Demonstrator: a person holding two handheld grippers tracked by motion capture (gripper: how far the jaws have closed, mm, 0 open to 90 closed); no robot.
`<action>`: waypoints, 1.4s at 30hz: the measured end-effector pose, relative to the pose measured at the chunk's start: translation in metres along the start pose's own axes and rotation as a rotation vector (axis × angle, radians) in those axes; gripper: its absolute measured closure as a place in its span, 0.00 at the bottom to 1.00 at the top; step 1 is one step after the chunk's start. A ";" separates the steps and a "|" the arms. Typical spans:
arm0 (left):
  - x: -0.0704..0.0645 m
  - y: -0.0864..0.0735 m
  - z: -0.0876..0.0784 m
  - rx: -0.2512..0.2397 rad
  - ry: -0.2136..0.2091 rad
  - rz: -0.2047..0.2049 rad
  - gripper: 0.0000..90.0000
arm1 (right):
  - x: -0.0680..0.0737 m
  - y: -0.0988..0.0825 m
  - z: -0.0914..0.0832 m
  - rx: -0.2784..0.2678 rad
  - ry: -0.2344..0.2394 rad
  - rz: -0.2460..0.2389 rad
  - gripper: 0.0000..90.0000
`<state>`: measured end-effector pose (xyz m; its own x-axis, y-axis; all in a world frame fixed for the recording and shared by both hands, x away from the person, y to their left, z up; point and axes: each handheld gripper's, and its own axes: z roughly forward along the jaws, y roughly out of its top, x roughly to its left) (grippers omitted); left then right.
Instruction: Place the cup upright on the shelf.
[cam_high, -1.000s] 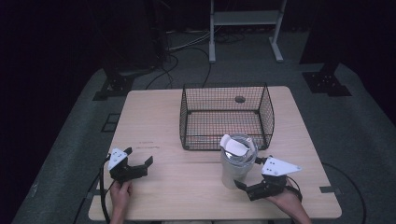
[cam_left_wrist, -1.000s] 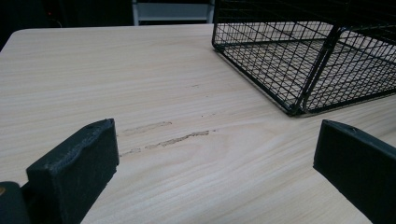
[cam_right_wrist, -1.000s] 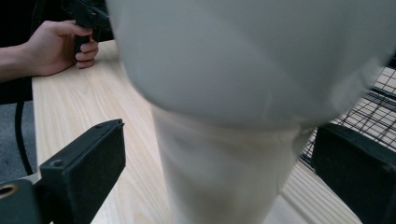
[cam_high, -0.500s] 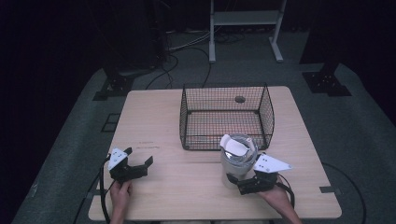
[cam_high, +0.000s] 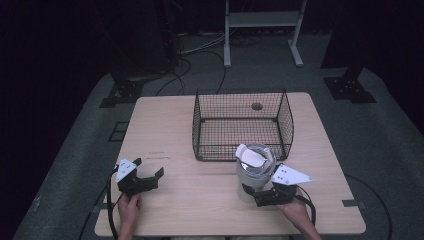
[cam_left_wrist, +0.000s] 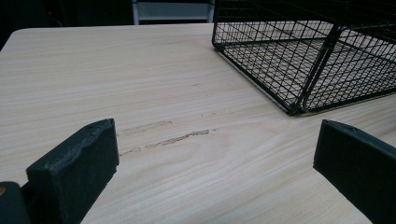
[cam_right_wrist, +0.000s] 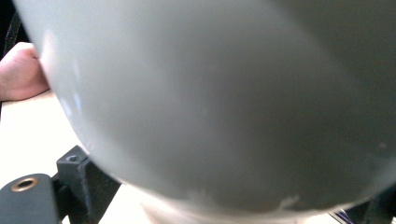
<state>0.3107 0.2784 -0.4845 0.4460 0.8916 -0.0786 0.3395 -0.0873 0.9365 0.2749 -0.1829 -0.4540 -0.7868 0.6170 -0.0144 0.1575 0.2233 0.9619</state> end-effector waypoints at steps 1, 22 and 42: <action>0.000 0.000 0.000 0.000 0.000 -0.001 0.00 | 0.000 0.000 0.000 -0.003 0.001 0.004 0.09; 0.000 0.000 0.000 0.003 -0.001 -0.002 0.00 | -0.006 0.006 -0.003 -0.035 0.060 0.036 0.09; 0.000 0.000 0.000 0.003 -0.002 -0.003 0.00 | -0.018 0.044 -0.008 -0.067 0.078 0.022 0.09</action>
<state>0.3105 0.2785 -0.4845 0.4467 0.8910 -0.0817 0.3435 -0.0865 0.9352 0.2914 -0.1899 -0.4093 -0.8279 0.5603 0.0260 0.1372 0.1573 0.9780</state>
